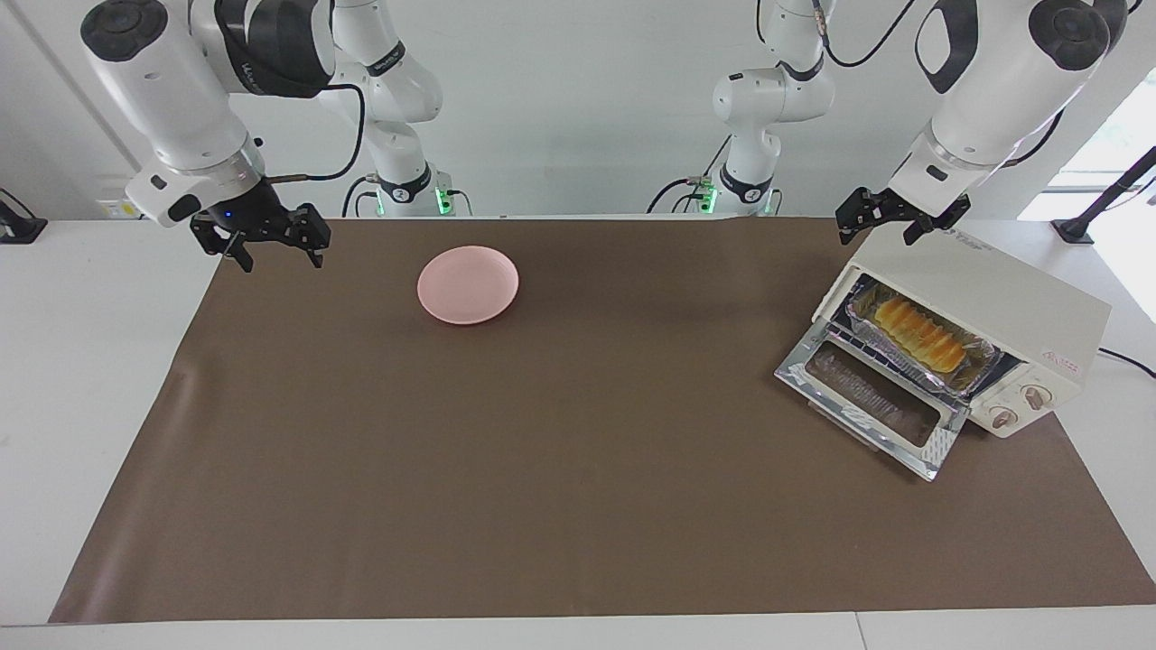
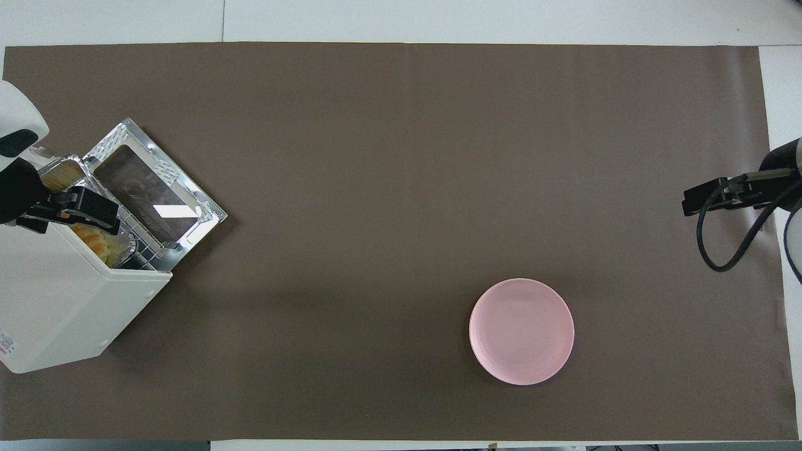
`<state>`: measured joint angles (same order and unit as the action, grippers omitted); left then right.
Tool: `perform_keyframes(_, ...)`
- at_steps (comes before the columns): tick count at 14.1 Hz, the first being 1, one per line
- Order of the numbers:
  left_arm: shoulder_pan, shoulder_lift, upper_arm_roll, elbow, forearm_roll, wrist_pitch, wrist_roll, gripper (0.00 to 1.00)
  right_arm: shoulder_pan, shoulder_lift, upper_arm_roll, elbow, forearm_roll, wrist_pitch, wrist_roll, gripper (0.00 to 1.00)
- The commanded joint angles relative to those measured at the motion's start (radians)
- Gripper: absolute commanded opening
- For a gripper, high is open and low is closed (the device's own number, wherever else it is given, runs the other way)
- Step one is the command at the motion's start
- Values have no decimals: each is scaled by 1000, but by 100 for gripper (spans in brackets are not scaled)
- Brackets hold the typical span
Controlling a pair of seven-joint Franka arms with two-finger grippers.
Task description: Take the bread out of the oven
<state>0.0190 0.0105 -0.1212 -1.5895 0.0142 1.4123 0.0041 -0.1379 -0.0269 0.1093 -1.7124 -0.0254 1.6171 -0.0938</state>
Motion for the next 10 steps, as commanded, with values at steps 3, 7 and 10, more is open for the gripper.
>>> perform_keyframes(3,18,-32,-11,-37,-10,22,-1,100,-11,-15,9,-9,-11,-8,-27,100)
perform_keyframes(7,16,-32,-9,-38,-10,20,-1,100,-11,-15,9,-9,-11,-8,-27,100)
perform_keyframes(10,18,-32,-3,-36,-10,24,2,100,-11,-15,9,-9,-11,-8,-27,100)
